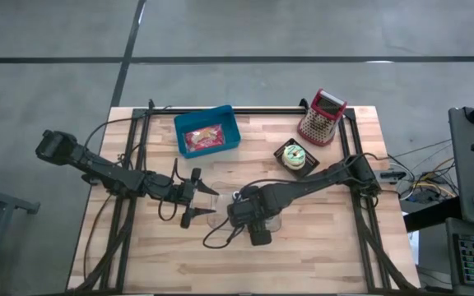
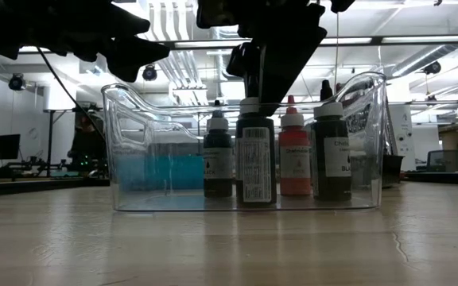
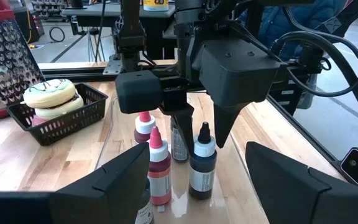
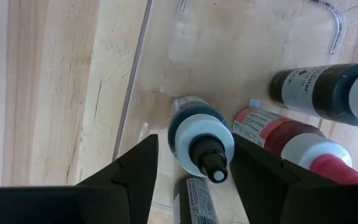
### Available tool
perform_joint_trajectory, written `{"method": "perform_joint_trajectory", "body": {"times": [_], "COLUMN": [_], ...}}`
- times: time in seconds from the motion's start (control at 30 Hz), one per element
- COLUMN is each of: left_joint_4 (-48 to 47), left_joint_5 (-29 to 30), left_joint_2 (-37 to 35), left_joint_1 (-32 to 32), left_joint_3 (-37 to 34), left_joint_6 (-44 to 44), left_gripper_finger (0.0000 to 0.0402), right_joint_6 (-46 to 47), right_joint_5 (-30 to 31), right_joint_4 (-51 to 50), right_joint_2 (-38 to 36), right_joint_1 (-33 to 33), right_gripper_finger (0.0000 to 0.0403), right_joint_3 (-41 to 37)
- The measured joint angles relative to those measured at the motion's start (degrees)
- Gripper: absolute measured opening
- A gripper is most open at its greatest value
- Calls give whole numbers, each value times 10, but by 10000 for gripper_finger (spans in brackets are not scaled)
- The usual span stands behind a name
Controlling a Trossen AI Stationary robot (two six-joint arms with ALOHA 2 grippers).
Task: Pick & Place Food Item
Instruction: Put the black food coloring bottle into the transparent bin
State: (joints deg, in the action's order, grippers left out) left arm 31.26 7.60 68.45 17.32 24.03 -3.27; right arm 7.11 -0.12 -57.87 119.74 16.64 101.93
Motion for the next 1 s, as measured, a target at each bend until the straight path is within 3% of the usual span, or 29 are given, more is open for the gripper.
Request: {"method": "perform_joint_trajectory", "body": {"times": [0.63, 1.0], "left_joint_4": [0, 0], "left_joint_5": [0, 0], "left_joint_2": [0, 0], "left_joint_1": [0, 0], "left_joint_3": [0, 0], "left_joint_6": [0, 0], "left_gripper_finger": [273, 273], "right_joint_6": [9, 19], "right_joint_5": [1, 5], "right_joint_4": [0, 0], "right_joint_2": [0, -2], "right_joint_1": [2, 12], "right_gripper_finger": [240, 247], "right_joint_3": [0, 0]}}
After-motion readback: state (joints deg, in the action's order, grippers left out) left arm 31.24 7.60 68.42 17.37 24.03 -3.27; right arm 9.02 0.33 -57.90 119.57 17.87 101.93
